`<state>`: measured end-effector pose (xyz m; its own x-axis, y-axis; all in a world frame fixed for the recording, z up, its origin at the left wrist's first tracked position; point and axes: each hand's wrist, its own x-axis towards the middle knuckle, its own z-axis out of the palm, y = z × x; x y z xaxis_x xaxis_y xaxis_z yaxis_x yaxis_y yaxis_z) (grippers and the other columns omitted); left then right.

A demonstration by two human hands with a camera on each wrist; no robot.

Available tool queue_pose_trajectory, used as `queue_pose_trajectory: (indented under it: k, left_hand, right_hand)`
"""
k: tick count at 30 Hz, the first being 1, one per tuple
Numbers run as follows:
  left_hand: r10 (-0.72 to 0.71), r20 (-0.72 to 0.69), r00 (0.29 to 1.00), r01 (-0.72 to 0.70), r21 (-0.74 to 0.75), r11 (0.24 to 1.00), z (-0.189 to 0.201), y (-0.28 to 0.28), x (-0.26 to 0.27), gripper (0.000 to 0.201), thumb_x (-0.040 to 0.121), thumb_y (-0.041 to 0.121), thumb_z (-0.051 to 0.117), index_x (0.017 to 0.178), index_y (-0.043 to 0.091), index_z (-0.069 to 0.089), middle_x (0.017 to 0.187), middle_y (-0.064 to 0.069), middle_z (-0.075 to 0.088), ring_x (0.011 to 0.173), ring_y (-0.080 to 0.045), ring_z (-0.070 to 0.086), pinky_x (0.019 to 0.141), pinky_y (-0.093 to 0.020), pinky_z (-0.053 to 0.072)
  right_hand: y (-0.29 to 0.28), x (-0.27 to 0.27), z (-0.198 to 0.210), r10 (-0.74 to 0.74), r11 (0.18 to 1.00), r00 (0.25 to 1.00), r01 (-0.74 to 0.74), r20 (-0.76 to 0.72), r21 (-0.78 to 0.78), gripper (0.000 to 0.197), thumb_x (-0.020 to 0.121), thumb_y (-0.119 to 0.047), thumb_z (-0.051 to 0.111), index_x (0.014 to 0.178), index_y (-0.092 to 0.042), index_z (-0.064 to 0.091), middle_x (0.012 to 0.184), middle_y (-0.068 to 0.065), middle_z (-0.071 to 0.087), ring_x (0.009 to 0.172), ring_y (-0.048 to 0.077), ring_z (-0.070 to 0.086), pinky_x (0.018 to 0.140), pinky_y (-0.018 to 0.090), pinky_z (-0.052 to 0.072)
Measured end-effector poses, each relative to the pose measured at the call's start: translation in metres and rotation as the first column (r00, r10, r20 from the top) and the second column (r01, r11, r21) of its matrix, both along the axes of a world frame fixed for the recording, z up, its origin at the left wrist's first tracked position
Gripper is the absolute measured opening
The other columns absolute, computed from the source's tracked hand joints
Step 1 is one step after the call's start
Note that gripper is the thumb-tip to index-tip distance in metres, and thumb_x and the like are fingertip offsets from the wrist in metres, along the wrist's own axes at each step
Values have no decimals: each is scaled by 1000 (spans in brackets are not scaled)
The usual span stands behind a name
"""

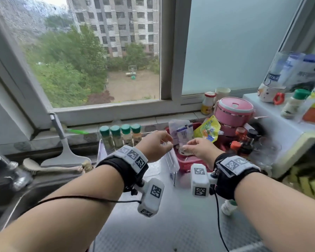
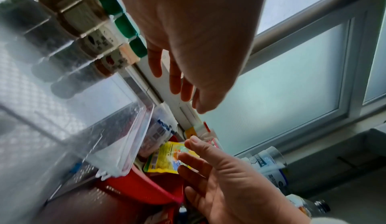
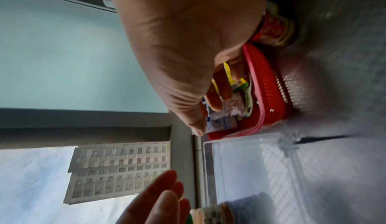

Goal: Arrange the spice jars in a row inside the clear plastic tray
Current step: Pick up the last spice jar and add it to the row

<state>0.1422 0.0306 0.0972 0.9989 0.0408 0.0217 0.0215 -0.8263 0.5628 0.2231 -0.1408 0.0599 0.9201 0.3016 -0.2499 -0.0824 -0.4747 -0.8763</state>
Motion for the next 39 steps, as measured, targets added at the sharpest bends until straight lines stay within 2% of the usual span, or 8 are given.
queue_pose_trajectory:
  k: [4, 9, 13, 19, 28, 31, 34, 39]
  left_hand:
    - [-12, -31, 999, 10, -65, 998, -14, -30, -5, 30, 89, 31, 58, 115, 17, 64, 115, -1, 67, 98, -14, 60, 89, -27, 50]
    - [-20, -109, 994, 4, -140, 990, -34, -58, -11, 29, 89, 28, 59, 115, 16, 64, 110, 0, 69, 96, -14, 65, 87, -33, 56]
    - [-15, -123, 992, -3, -147, 989, -47, -79, -17, 28, 88, 27, 60, 115, 17, 64, 109, -1, 70, 93, -15, 65, 85, -28, 54]
    - [-49, -191, 980, 24, -134, 991, -73, -104, -32, 30, 88, 31, 59, 115, 18, 65, 112, 0, 70, 96, -14, 65, 87, -29, 54]
    - [-5, -245, 969, -27, -125, 992, -78, -100, -41, 28, 88, 30, 57, 114, 20, 65, 114, 1, 70, 100, -16, 65, 91, -32, 53]
    - [-6, -254, 967, -26, -123, 992, -77, -96, -43, 29, 89, 30, 57, 115, 20, 65, 116, 1, 69, 101, -15, 64, 90, -29, 52]
    - [-7, -263, 965, -25, -116, 993, -76, -93, -41, 30, 88, 30, 58, 115, 20, 65, 117, 0, 69, 102, -15, 64, 92, -31, 52]
    - [-32, -297, 954, 2, -101, 995, -71, -88, -38, 44, 82, 37, 66, 123, 20, 60, 121, -1, 65, 105, -17, 62, 92, -31, 51]
  right_hand:
    - [-38, -7, -20, -90, 990, 996, 88, -17, -111, 24, 67, -31, 78, 80, -16, 67, 89, 11, 69, 81, 25, 63, 81, 44, 55]
    - [-86, -19, -41, -178, 953, 984, 174, 8, -249, 22, 65, -28, 80, 72, -22, 60, 96, 11, 70, 86, 26, 62, 89, 46, 54]
    - [-119, -33, -54, -169, 847, 986, 153, 15, -510, 45, 63, -42, 80, 101, -24, 62, 118, 8, 64, 113, 29, 58, 100, 40, 46]
    - [-142, -51, -85, -146, 839, 988, 100, -44, -534, 55, 70, -28, 77, 121, -17, 58, 127, 12, 60, 113, 27, 58, 99, 34, 45]
    - [-139, -48, -92, -133, 805, 991, 108, -1, -583, 42, 76, -19, 69, 117, -12, 62, 122, 13, 64, 109, 29, 60, 91, 34, 48]
    - [-138, -48, -87, -167, 836, 986, 146, 8, -528, 32, 70, -23, 69, 98, -7, 68, 98, 15, 72, 90, 31, 67, 80, 38, 55]
    - [-131, -47, -75, -149, 867, 988, 147, 33, -476, 28, 67, -30, 65, 70, -3, 68, 66, 14, 66, 60, 27, 56, 62, 35, 49]
    - [-101, -45, -46, -130, 961, 991, 132, 21, -245, 43, 82, -39, 59, 72, 1, 71, 58, 11, 59, 53, 23, 51, 51, 30, 39]
